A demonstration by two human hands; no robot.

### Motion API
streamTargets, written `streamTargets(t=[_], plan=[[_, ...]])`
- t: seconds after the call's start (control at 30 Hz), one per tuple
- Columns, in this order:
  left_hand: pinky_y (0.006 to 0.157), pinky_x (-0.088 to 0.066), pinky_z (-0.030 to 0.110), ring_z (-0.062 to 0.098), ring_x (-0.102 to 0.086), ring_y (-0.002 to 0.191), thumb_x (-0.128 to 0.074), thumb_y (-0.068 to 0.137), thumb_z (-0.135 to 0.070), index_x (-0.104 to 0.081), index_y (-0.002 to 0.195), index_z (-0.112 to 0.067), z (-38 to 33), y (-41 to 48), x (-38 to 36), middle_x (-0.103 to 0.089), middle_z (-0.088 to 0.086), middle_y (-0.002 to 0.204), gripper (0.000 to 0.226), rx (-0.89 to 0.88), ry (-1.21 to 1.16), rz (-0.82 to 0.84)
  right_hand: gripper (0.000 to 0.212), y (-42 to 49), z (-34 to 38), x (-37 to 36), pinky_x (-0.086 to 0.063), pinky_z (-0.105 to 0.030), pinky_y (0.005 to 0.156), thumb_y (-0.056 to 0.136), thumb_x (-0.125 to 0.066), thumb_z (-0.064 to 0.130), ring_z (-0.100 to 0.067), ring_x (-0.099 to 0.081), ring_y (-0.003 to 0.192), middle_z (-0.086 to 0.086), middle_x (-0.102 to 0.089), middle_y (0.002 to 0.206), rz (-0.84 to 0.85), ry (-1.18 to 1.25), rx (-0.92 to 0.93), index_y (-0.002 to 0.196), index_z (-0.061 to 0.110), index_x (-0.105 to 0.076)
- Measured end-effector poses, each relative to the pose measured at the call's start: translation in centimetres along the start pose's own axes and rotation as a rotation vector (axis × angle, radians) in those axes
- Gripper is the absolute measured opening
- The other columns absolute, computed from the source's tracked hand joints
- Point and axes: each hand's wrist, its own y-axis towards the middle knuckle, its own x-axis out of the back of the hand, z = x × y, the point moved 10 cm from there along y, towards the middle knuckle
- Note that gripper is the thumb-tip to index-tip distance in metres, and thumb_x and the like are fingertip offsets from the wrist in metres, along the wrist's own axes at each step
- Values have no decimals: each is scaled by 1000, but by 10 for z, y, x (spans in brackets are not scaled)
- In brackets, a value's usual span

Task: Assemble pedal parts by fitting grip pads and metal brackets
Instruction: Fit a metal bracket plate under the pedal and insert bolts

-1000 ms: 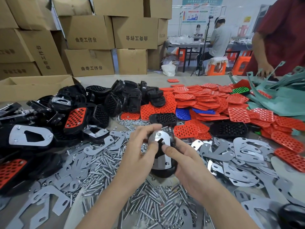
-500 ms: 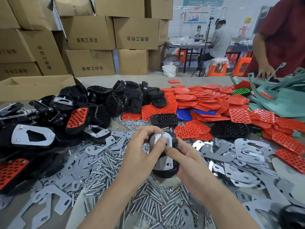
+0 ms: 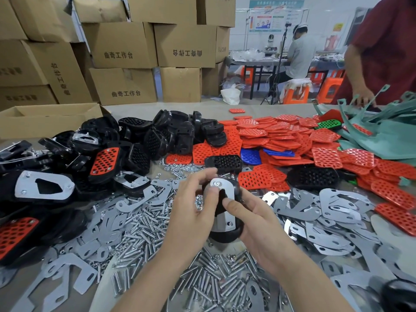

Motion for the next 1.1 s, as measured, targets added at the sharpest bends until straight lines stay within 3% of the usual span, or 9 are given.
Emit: streamTargets(t=[0.17,0.33,0.43,0.53,0.7,0.77,0.87,1.0,1.1], plan=[[95,-50,47,13,-62,109,-62,93,-42,-62,100,-39,7,2,1,-67,-15,108,8,46,-32,-9,31,0,-3,1,-54,-55,104,104,-53,4,-38,-69,118,-18,-73,123,-19,-25,-11,128,12,-70],[101,-45,35,11,-54,124,-51,100,-34,-61,115,-42,0,-1,-4,-61,-20,120,20,-23,41,32,29,1,-1,2,-54,-52,104,103,-54,5,-38,-68,120,-19,-73,123,-22,-2,0,126,10,-70],[99,-49,43,8,-58,117,-59,94,-47,-58,112,-42,12,-2,-4,-63,-15,117,19,84,-31,11,29,1,-1,-1,-60,-45,96,103,-55,6,-34,-71,114,-19,-74,122,-1,4,-4,125,13,-72],[95,-49,47,14,-60,113,-60,97,-43,-60,102,-40,7,0,-2,-65,-14,109,6,50,-11,-1,29,1,-2,0,-60,-46,94,103,-54,5,-34,-72,111,-19,-74,120,-6,-17,-12,127,11,-70],[101,-46,29,10,-54,123,-51,102,-29,-62,116,-41,-2,-3,-5,-60,-19,119,21,-15,16,29,29,1,0,2,-55,-51,103,103,-54,5,-36,-69,118,-19,-73,124,-8,-10,4,126,13,-71],[99,-50,35,5,-59,115,-59,99,-34,-57,118,-41,8,-3,-3,-63,-17,117,19,79,-81,-4,31,1,-1,0,-58,-48,100,103,-54,5,-34,-71,115,-18,-74,123,4,-3,-1,126,15,-72],[93,-52,49,14,-62,109,-64,96,-40,-60,103,-39,10,-1,-2,-66,-12,109,9,91,-56,-9,29,1,-3,-1,-62,-44,90,103,-54,4,-31,-73,107,-18,-75,119,0,-12,-11,122,15,-74],[98,-47,34,12,-56,120,-52,100,-32,-63,109,-41,-3,-2,-4,-61,-18,116,17,-21,30,33,28,2,-1,2,-56,-51,101,103,-54,4,-35,-70,115,-20,-74,121,-10,-21,2,125,11,-71],[101,-48,35,7,-57,120,-55,96,-39,-56,117,-41,5,-3,-4,-62,-19,118,21,70,-69,0,30,1,0,0,-59,-46,99,102,-55,5,-35,-71,116,-19,-73,124,8,2,5,127,12,-70]])
